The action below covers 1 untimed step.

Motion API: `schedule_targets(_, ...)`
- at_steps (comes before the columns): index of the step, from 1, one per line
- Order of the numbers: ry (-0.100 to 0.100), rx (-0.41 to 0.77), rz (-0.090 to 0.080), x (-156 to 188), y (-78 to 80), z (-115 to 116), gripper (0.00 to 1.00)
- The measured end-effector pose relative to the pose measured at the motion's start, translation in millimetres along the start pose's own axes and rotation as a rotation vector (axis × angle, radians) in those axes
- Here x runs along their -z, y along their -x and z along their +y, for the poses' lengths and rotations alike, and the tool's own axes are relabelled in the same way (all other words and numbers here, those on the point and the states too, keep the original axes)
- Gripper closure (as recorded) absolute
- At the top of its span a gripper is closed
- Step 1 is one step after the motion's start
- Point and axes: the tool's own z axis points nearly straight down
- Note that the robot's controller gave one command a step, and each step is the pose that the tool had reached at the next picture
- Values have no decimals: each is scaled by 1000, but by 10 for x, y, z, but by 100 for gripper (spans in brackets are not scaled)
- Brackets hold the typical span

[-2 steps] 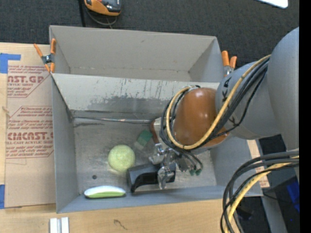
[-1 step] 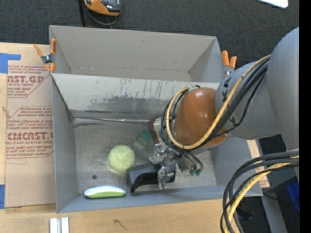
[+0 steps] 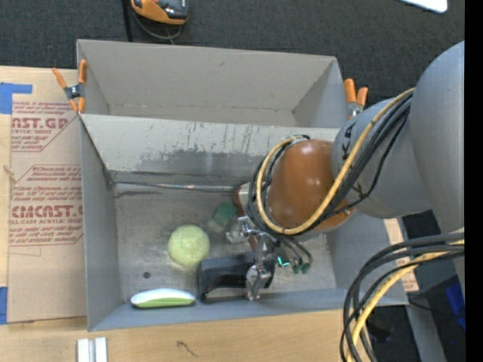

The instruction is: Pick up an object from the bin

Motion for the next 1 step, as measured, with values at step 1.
schedule_targets(1,0,0,0,0,0,-1,0)
